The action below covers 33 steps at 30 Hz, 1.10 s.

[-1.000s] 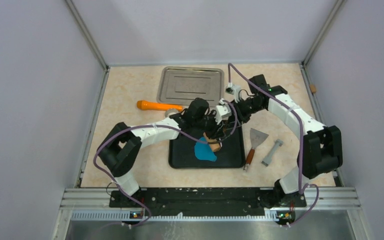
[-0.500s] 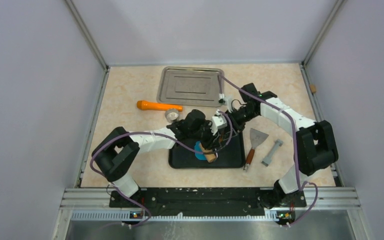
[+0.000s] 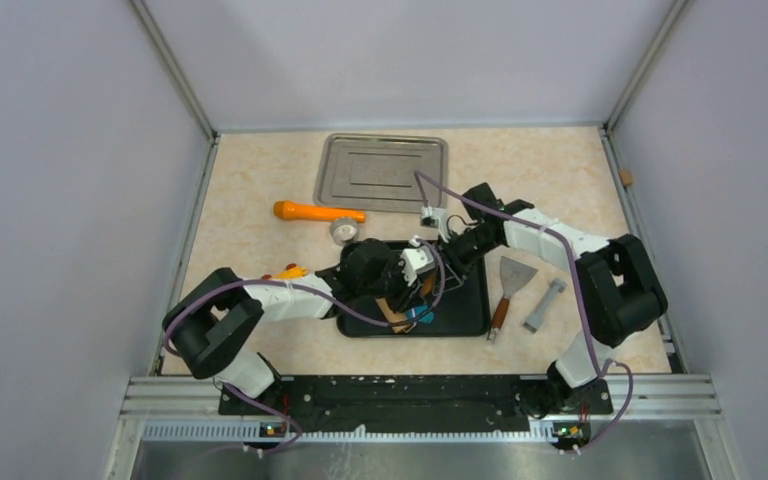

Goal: Roll out the dumpling wrappers from the dough

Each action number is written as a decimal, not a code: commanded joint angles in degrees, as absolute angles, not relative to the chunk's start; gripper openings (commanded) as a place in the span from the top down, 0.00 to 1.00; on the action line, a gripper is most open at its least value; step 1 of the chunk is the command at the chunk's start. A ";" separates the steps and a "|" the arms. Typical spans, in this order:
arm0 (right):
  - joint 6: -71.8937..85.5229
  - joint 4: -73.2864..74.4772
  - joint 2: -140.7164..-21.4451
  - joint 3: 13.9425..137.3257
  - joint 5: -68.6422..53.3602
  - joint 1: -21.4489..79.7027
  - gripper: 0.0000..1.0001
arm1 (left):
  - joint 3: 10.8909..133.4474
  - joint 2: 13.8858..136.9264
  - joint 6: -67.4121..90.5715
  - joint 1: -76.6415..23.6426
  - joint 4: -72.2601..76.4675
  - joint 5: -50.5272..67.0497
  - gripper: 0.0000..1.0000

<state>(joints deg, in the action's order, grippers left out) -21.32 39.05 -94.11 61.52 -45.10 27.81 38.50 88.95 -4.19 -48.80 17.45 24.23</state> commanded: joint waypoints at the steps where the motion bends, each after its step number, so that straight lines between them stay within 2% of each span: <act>1: -24.98 30.04 -99.21 60.00 -32.12 32.76 1.00 | 35.37 88.09 -5.85 -49.03 8.97 20.88 1.00; 8: -19.32 29.20 -99.26 67.81 -34.89 34.72 1.00 | 43.21 80.03 -10.41 -46.28 0.30 20.54 1.00; 11: -18.65 31.94 -95.88 70.89 -34.96 34.19 1.00 | 46.43 78.48 -11.56 -46.30 0.55 25.06 1.00; 19: -17.06 41.14 -90.91 71.70 -37.61 27.44 1.00 | 51.85 89.22 -11.99 -46.35 8.13 29.15 1.00; 25: -17.52 40.56 -88.89 66.42 -35.43 25.51 1.00 | 55.22 96.75 -9.99 -46.35 10.11 32.28 1.00; 33: -16.21 35.31 -93.39 61.35 -34.28 26.78 1.00 | 45.95 96.36 -8.60 -45.36 9.98 31.39 1.00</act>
